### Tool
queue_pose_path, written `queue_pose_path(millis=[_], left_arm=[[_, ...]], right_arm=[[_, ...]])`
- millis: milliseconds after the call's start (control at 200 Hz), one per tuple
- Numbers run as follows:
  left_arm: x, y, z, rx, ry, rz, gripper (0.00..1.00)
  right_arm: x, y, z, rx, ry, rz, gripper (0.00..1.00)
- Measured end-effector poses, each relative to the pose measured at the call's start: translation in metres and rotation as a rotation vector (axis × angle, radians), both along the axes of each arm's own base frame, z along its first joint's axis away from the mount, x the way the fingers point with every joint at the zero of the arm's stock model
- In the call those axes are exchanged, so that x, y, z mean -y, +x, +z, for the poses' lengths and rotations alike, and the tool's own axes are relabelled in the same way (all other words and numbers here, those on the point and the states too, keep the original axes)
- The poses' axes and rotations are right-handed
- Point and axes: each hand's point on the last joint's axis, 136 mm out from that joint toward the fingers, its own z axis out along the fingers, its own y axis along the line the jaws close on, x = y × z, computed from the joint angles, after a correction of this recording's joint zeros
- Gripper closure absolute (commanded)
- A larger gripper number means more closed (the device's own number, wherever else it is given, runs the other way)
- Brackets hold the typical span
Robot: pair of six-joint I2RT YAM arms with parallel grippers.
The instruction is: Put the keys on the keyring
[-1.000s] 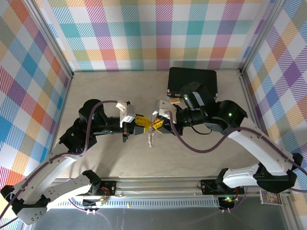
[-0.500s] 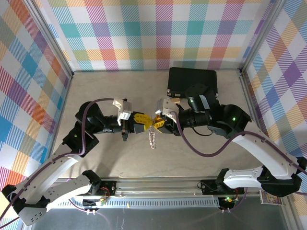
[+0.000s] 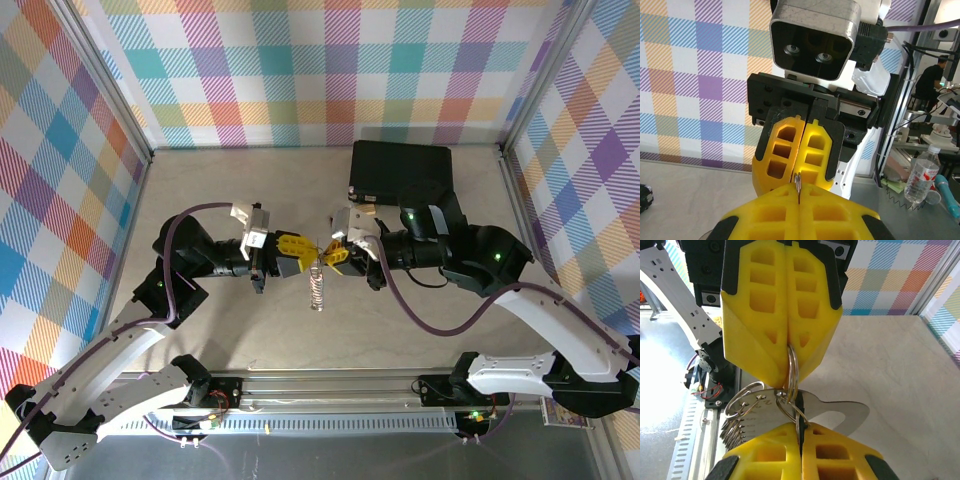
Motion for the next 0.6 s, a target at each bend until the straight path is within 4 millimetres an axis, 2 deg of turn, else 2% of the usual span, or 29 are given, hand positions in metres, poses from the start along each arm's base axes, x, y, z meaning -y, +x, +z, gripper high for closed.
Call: queue_pose_path(millis=[600], left_arm=[[0.0026, 0.0008, -0.0022, -0.042, -0.050, -0.028, 1.00]], right_arm=[[-0.0099, -0.0063, -0.0084, -0.049, -0.018, 0.062, 1.00]])
